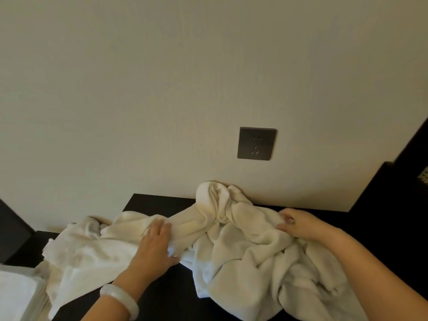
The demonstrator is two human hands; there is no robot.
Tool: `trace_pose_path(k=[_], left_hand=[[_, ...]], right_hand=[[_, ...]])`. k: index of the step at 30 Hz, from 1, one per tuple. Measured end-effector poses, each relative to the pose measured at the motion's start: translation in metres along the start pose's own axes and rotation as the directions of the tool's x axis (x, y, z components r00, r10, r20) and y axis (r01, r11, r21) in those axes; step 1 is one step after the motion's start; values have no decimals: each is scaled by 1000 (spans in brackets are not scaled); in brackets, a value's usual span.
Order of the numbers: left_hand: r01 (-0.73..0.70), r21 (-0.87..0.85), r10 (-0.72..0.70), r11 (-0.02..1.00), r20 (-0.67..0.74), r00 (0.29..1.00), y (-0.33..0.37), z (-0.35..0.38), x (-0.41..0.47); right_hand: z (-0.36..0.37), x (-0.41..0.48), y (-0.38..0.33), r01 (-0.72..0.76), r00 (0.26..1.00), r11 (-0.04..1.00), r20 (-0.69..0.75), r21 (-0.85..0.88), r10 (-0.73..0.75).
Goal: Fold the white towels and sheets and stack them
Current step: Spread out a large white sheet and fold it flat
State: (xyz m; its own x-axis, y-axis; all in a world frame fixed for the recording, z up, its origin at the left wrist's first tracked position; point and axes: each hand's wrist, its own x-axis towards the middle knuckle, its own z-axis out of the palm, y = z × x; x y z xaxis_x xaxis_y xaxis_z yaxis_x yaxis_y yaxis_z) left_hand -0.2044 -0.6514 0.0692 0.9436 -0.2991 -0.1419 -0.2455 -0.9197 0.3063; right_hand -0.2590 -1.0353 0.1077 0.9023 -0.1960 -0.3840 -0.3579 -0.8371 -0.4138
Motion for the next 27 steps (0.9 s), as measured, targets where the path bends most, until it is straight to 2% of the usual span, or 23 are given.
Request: trace_pose_path(k=[2,6,7,9,11,12,14,16,17,19,21,22,24,26,27], left_hand=[[18,106,-11,994,-68,998,-4,2,-3],[171,253,-102,952,-263,959,-14,-10,-12],[194,218,-132,956,-271,953,-18,-16,-14],[228,191,-192,955,-188,963,-23,-30,-14],[205,125,-190,971,-120,974,-13,-46,-10],[184,17,-182,983,-99,978,-1,-55,-7],[129,-210,-148,969,-81,986,33,-74,-6],[49,-409,-92,911,-85,992,70,-94,-3],[-5,-504,-50,864,-96,994,89,-103,0],[-95,-677,-3,730,-142,990,123,-118,7],[-97,-791,-19,604,-136,991,145,-122,17],[-67,-804,-33,590,-107,994,148,-117,22],[43,-776,-68,630,0,998,142,-93,27],[165,-741,-119,651,114,986,121,-61,20],[203,-726,-141,657,146,979,110,-45,13]], right_hand=[[3,-1,2,8,996,995,93,-94,1],[-8,-13,15,-29,986,971,152,-238,66],[-12,-19,20,-49,977,953,183,-297,107],[-20,-31,30,-74,972,924,180,-376,151],[-29,-41,31,-76,989,954,98,-290,109],[-34,-46,26,-67,996,980,50,-188,77],[-49,-56,7,-5,997,992,-82,129,15],[-65,-69,-22,151,969,883,-241,444,-44],[-71,-75,-37,221,949,819,-310,530,-55],[-78,-84,-65,338,905,760,-413,556,-100],[-68,-88,-88,409,874,755,-458,513,-163],[-58,-87,-95,415,875,768,-447,488,-188],[-28,-77,-93,331,915,814,-372,477,-154],[3,-71,-75,186,954,854,-298,486,-38],[16,-71,-64,121,950,875,-311,468,35]])
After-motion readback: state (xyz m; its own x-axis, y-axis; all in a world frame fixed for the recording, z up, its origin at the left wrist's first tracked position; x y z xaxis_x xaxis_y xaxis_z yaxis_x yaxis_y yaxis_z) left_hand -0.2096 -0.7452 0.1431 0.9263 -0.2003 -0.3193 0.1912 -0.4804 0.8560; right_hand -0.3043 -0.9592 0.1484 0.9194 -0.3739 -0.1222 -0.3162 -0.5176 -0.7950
